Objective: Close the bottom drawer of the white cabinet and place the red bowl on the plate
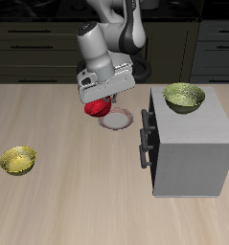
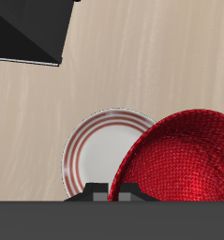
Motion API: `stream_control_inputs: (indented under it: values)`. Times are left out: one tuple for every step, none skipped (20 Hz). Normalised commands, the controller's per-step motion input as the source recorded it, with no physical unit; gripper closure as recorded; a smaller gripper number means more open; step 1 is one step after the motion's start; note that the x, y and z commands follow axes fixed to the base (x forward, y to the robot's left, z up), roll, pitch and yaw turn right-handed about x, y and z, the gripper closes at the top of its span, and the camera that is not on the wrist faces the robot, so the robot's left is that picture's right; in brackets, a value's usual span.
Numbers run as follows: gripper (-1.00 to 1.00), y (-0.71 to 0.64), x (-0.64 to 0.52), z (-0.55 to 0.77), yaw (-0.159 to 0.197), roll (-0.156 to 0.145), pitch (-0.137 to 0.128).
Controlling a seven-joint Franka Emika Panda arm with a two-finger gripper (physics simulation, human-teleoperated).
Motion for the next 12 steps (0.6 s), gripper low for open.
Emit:
stream_control_inputs:
  values:
    - [1.00, 0.19, 0.02, 0.03, -0.006, 0.017, -0.003]
    - [1.00, 0.21, 0.05, -0.04, 0.003, 0.048, 0.025]
    - [1.00, 0.15, 0.05, 0.00, 0.011, 0.031, -0.002]
    - [1.00, 0.56, -0.01, -0.05, -0.020, 0.097, 0.014]
    - [1.00, 0.22, -0.01, 0.04, 0.022, 0.051, -0.052]
    - [1.00, 0.22, 0.04, -0.01, 0.024, 0.014, -0.032]
    - [1.00, -0.06, 0.05, 0.00, -0.020, 0.010, -0.001]
    - [1.00, 0.36, 0.10, -0.08, -0.025, 0.093, 0.026]
    - [1.00, 0.13, 0.06, -0.04, -0.030, 0.012, -0.018]
    - [1.00, 0.16, 0.08, -0.13, -0.013, 0.029, 0.044]
    - [1.00, 0.06, 0.03, -0.07, 0.009, -0.010, -0.012]
    - [1.00, 0.18, 0.05, -0.20, -0.035, 0.051, 0.042]
